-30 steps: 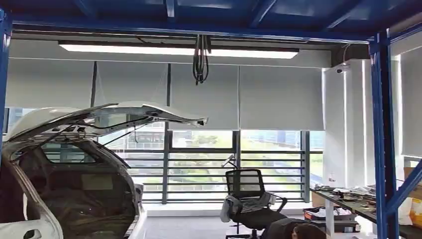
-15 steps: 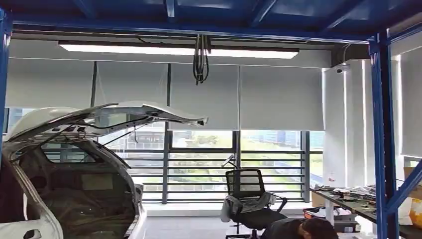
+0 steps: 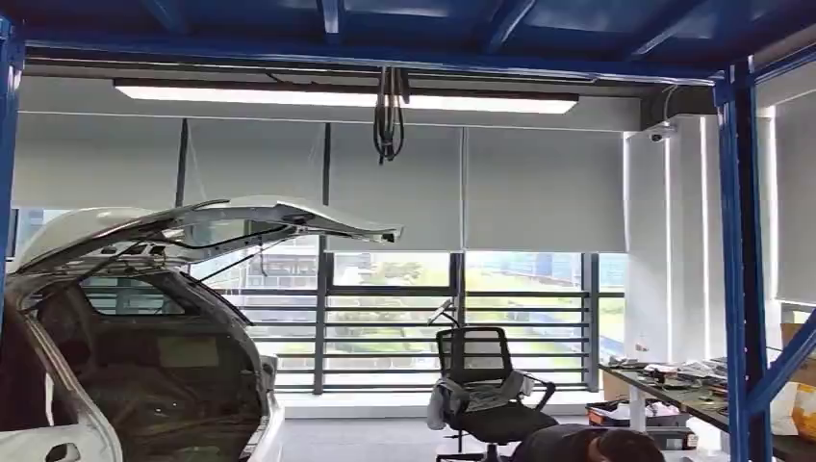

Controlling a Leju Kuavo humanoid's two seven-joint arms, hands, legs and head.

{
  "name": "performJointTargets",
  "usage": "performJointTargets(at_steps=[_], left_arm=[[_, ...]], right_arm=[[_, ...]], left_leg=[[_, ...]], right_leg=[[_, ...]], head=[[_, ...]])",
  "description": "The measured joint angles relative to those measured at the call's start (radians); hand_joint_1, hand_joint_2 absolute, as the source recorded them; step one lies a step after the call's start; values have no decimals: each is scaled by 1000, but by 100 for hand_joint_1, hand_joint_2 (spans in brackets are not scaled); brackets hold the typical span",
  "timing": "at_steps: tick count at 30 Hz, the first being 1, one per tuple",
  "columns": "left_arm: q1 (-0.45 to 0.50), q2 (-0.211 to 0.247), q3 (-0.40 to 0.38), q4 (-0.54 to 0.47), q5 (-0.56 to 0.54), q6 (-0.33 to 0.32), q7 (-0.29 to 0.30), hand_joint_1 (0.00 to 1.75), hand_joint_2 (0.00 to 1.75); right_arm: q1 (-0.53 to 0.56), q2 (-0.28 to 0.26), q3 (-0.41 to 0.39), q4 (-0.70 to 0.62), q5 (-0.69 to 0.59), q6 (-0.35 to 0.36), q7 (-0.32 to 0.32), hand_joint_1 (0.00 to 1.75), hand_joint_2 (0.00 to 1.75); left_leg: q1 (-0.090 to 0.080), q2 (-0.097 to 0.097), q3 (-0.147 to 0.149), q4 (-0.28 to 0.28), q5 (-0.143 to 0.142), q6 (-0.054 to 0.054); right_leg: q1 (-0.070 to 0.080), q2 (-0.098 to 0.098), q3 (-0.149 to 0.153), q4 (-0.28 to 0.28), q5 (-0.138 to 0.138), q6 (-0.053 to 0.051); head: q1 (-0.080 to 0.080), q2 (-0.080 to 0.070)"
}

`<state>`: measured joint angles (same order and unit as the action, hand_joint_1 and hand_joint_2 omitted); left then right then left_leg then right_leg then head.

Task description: Take the parts from the cabinet and place them on the table.

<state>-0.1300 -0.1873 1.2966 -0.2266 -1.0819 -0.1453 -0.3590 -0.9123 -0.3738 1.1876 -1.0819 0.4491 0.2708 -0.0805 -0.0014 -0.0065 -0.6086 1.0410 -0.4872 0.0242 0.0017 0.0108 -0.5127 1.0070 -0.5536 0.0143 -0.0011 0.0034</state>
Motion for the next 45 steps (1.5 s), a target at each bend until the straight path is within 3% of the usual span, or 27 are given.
performJointTargets(at_steps=[14,20,21,22,23,27,40,44,45], left_arm=[[0,-1,0,0,3,0,-2,0,0],[0,-1,-1,0,8,0,-10,0,0],[0,-1,-1,0,11,0,-11,0,0],[0,-1,-1,0,13,0,-13,0,0],[0,-2,-1,0,13,1,-14,0,0],[0,-3,-2,0,14,9,-17,0,0],[0,-3,-9,0,14,14,-30,0,0],[-1,-3,-22,0,-4,25,-66,0,0],[-1,-3,-26,0,-8,28,-73,0,175]], right_arm=[[3,34,23,90,139,-75,16,0,175],[17,49,3,113,283,-150,40,0,175],[23,52,-3,114,317,-163,50,58,175],[30,56,-8,114,352,-174,62,136,175],[37,59,-16,115,383,-182,72,175,175],[68,69,-47,117,472,-199,90,175,175],[119,72,-169,107,508,-207,48,175,175],[149,63,-207,85,535,-206,45,175,175],[160,60,-215,79,539,-207,45,175,175]], left_leg=[[0,0,1,0,0,0],[0,0,3,0,0,0],[0,0,4,0,0,0],[0,0,4,0,0,0],[0,0,4,0,0,0],[0,0,5,0,0,0],[0,0,9,0,0,0],[0,0,10,0,0,0],[0,0,11,0,0,0]], right_leg=[[0,0,0,0,0,0],[0,0,3,0,0,0],[0,0,3,0,0,0],[0,0,4,0,0,0],[0,0,4,0,0,0],[0,0,5,0,0,0],[0,0,8,0,0,0],[0,-1,9,-1,0,0],[0,-1,9,-1,0,0]], head=[[0,0],[0,0],[0,0],[0,0],[0,0],[0,0],[0,0],[0,0],[0,0]])
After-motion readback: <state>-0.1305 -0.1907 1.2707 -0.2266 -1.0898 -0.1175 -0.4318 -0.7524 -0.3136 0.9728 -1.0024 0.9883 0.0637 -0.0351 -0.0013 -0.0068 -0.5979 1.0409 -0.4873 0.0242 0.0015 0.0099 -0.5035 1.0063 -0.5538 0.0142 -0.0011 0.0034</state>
